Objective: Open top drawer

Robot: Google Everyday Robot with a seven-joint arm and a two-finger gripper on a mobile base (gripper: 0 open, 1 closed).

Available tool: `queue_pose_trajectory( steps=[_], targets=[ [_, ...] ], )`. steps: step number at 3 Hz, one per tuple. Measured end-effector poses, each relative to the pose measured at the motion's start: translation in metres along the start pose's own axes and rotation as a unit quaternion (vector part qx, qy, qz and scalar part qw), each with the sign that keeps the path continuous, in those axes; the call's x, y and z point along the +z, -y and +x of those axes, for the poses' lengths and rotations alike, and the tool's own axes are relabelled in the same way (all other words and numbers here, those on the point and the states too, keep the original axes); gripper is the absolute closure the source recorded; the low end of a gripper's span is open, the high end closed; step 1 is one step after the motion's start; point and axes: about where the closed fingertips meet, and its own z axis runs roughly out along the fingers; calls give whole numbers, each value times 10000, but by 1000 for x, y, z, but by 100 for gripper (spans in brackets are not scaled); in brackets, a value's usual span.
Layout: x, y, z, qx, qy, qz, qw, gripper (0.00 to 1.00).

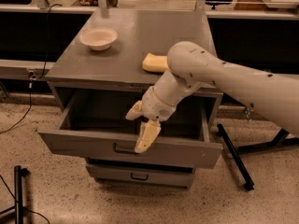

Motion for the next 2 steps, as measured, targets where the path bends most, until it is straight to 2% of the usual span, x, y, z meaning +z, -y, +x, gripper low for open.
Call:
queue_pose_trajectory(
  steps=[1, 2],
  targets=[
    [-6, 14, 20, 549, 87, -34, 9984, 47],
    [-20, 21, 38, 1115, 18, 247, 9935, 71]
  ],
)
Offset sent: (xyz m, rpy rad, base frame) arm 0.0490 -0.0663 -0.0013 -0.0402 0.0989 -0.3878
